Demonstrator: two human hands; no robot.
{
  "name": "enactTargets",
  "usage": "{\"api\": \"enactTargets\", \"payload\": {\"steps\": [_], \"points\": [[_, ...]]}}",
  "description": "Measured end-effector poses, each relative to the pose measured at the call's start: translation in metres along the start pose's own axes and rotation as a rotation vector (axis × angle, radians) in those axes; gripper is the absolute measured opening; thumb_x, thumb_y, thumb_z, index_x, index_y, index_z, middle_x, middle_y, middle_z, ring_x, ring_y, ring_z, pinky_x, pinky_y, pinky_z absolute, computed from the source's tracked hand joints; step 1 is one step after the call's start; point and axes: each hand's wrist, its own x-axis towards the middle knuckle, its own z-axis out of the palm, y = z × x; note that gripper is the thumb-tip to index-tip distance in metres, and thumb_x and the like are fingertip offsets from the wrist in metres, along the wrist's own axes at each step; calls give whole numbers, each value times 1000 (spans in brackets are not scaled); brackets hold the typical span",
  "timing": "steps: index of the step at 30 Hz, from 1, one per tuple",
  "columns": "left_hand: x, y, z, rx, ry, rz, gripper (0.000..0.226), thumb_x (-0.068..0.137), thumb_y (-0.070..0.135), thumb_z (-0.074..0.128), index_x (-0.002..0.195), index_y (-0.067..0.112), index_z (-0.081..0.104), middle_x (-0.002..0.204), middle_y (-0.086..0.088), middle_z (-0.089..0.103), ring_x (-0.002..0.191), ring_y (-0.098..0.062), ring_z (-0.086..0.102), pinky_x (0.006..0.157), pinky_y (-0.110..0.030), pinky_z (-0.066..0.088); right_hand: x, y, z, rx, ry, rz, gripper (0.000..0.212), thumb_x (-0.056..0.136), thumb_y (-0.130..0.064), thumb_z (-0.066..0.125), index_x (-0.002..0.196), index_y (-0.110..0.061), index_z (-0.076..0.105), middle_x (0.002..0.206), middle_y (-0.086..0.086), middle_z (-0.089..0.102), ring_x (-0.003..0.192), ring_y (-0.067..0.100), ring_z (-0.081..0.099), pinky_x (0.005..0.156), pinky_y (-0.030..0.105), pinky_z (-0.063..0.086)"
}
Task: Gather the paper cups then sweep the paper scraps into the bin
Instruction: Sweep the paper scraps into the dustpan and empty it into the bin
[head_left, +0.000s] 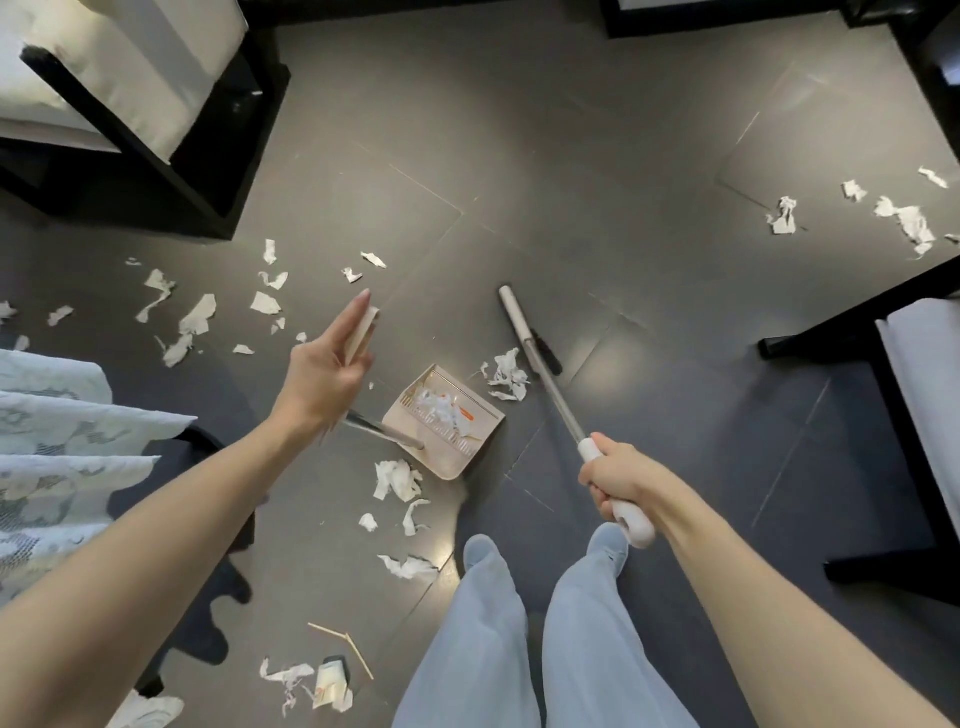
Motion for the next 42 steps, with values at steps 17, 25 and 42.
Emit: {"api": "enactTargets", "payload": {"steps": [17, 25, 42], "points": [[12, 33, 29, -63, 30, 113, 69, 89, -2, 61, 141, 39, 42, 128, 25, 51, 114, 21, 46, 97, 0, 30, -102, -30, -29, 176, -156, -52, 41, 89, 1, 47, 117, -29, 54, 45, -2, 40, 35, 6, 33, 34, 15, 31], [75, 109, 92, -90, 16, 223, 68, 90, -2, 58, 144, 35, 40, 125, 37, 49, 123, 9, 47, 100, -9, 36, -112, -45, -136, 326, -48, -150, 46, 91, -1, 48, 121, -35, 53, 58, 2, 38, 38, 6, 33, 34, 16, 31], [318, 360, 309, -7, -81, 404, 68, 90, 4, 61, 144, 39, 39, 127, -3, 63, 104, -10, 58, 87, -10, 44, 20, -123, -442, 996, 145, -221, 40, 94, 1, 46, 122, -27, 48, 52, -6, 35, 37, 3, 31, 30, 13, 25]]}}
